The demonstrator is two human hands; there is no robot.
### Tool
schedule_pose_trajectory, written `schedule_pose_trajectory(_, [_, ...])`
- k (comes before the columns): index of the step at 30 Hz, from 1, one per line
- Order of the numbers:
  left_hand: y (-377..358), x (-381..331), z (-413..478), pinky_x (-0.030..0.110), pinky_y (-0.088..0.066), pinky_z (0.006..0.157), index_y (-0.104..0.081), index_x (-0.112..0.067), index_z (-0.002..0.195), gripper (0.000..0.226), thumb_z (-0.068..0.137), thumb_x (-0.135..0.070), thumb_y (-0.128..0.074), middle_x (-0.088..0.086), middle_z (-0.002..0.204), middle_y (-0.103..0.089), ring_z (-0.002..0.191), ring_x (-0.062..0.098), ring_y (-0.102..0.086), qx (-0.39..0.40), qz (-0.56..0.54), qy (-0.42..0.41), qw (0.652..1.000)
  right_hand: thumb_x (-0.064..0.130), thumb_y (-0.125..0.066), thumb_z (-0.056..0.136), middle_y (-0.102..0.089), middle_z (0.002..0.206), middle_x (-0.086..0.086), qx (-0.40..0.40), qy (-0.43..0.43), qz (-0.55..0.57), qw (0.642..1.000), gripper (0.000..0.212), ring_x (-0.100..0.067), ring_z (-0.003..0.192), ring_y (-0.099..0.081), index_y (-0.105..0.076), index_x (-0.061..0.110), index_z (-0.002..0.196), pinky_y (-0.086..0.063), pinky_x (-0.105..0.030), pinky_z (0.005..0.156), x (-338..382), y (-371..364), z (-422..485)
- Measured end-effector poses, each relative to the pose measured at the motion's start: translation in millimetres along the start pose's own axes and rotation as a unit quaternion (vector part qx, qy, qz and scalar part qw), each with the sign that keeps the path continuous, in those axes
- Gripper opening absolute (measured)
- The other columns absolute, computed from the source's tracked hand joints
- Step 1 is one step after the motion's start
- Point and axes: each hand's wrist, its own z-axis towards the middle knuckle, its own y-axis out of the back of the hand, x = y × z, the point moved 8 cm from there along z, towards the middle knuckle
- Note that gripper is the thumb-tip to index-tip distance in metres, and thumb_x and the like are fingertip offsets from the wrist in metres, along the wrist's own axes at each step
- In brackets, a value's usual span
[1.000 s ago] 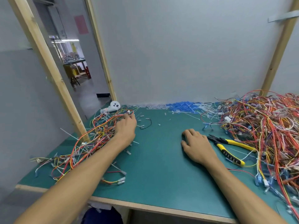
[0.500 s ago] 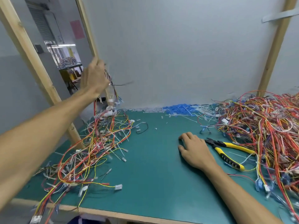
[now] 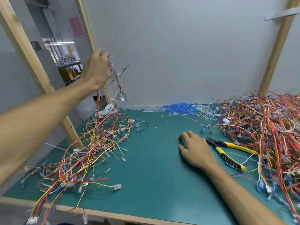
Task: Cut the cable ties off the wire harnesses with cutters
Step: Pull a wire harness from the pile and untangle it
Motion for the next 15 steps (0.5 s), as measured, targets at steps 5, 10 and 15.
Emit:
schedule_pose_trajectory(5, [16, 6, 1, 0.042, -0.050, 0.100, -0.062, 0.004, 0.131, 0.046, 0.087, 0.014, -0.055, 0.024, 0.124, -0.061, 0.110, 0.038, -0.061, -0.070, -0.054, 0.021, 0.996, 0.036, -0.050, 0.101, -0.052, 0.131, 0.004, 0.002, -0.005, 0.009, 1.000, 0.030, -0.022, 0.125, -0.048, -0.053, 0.025, 0.128, -0.033, -0.039, 0.101, -2, 1, 0])
schedule_pose_trajectory(10, [-12, -50, -45, 0.043, -0.048, 0.099, -0.059, -0.001, 0.134, 0.049, 0.086, 0.006, -0.057, 0.019, 0.124, -0.063, 0.111, 0.036, -0.060, -0.030, -0.168, 0.027, 0.985, 0.032, -0.057, 0.099, -0.057, 0.115, 0.008, -0.024, -0.015, 0.051, 0.998, 0.015, -0.019, 0.115, -0.052, -0.062, 0.026, 0.111, -0.034, -0.036, 0.091, -5, 6, 4])
schedule_pose_trajectory(15, [-105, -183, -196, 0.041, -0.048, 0.100, -0.044, -0.013, 0.149, 0.061, 0.091, -0.012, -0.067, 0.002, 0.110, -0.067, 0.101, 0.019, -0.062, 0.238, -0.363, -0.039, 0.900, 0.036, -0.053, 0.107, -0.075, 0.077, 0.004, -0.047, -0.068, 0.375, 0.923, 0.040, -0.011, 0.076, -0.067, -0.074, 0.015, 0.080, -0.054, -0.035, 0.072, -2, 16, 0])
